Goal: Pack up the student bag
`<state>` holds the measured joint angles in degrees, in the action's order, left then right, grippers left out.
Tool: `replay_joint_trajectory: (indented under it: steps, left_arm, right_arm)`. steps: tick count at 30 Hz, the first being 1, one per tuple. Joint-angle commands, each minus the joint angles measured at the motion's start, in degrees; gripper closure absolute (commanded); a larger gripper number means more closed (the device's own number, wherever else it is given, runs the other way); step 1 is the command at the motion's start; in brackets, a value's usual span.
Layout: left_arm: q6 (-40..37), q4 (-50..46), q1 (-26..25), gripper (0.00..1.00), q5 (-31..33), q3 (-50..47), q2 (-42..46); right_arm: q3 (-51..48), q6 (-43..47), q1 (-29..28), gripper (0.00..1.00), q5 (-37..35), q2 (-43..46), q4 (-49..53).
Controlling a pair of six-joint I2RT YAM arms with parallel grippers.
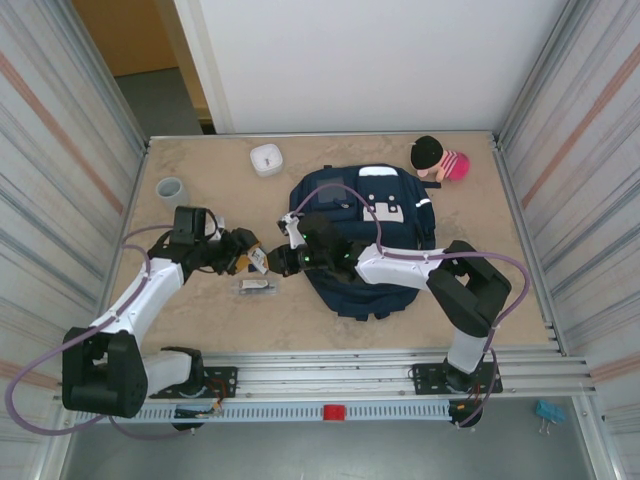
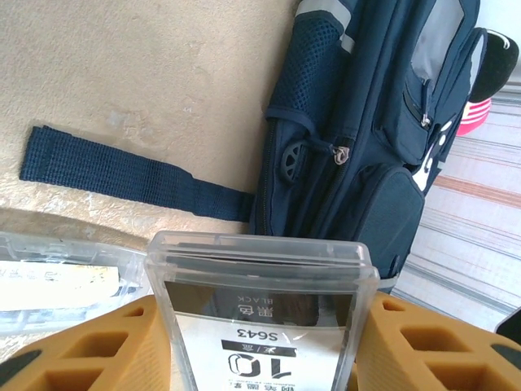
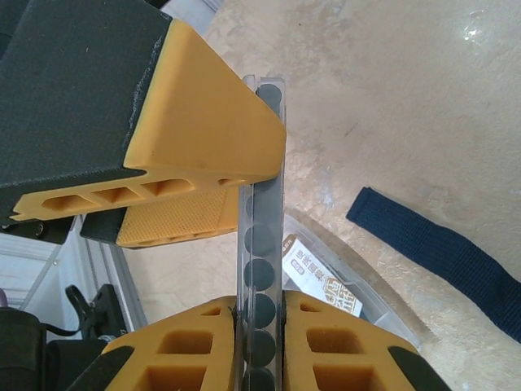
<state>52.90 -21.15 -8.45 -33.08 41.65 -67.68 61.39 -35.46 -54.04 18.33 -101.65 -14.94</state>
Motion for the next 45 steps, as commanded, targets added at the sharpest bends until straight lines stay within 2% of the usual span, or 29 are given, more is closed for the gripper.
replay_joint_trajectory:
  steps: [1, 7, 13, 16, 18, 24, 28, 33, 38, 42, 44, 45]
  left_arm:
    - [-2.36, -2.71, -1.72, 0.45, 1.2, 2.45, 1.85]
    - [-12.1, -8.76, -7.1, 0.23, 10.85, 10.29, 1.0]
    - [-23.19, -7.92, -16.61, 0.19, 23.41, 16.79, -0.7]
    - [-33.84, -6.63, -23.37, 0.19, 29.54, 19.82, -3.26]
    - [-42.54, -4.02, -28.36, 0.19, 31.11, 21.26, -5.28]
    - [-69.97, 1.68, -40.0, 0.2, 28.86, 22.22, -13.1]
    - [-80.87, 2.39, -44.13, 0.18, 28.26, 23.49, -20.28]
    - [-82.92, 8.02, -44.99, 0.15, 29.02, 25.21, -27.79]
    - [-83.06, 16.65, -44.9, 0.13, 32.92, 25.9, -32.59]
    - [-83.35, 17.74, -44.92, 0.13, 35.05, 27.7, -36.5]
    - [-83.81, 18.18, -44.91, 0.17, 36.88, 28.32, -38.31]
    - [-83.9, 18.09, -44.9, 0.23, 38.11, 28.68, -39.05]
  right_arm:
    - [-0.23, 1.76, -0.36, 0.87, -0.02, 4.21, 0.92]
    - [-6.21, -0.23, 3.48, 0.88, 3.06, 11.28, 2.2]
    - [-13.01, -0.79, 14.36, 0.88, 10.03, 21.58, 9.12]
    - [-14.66, 0.52, 23.4, 0.88, 15.53, 26.39, 15.57]
    - [-14.85, 1.81, 30.7, 0.88, 20.62, 28.76, 20.66]
    - [-15.76, 2.51, 50.65, 0.89, 30.51, 34.45, 29.33]
    - [-16.79, 2.24, 61.34, 0.89, 33.64, 37.08, 32.06]
    - [-17.5, 3.57, 68.13, 0.89, 35.36, 39.32, 35.68]
    - [-18.31, 4.86, 68.81, 0.89, 34.83, 40.3, 37.61]
    - [-18.69, 5.49, 68.86, 0.89, 34.61, 40.41, 38.32]
    - [-18.67, 5.7, 68.95, 0.89, 34.4, 40.59, 38.49]
    - [-18.67, 5.76, 69.06, 0.89, 34.32, 40.69, 38.69]
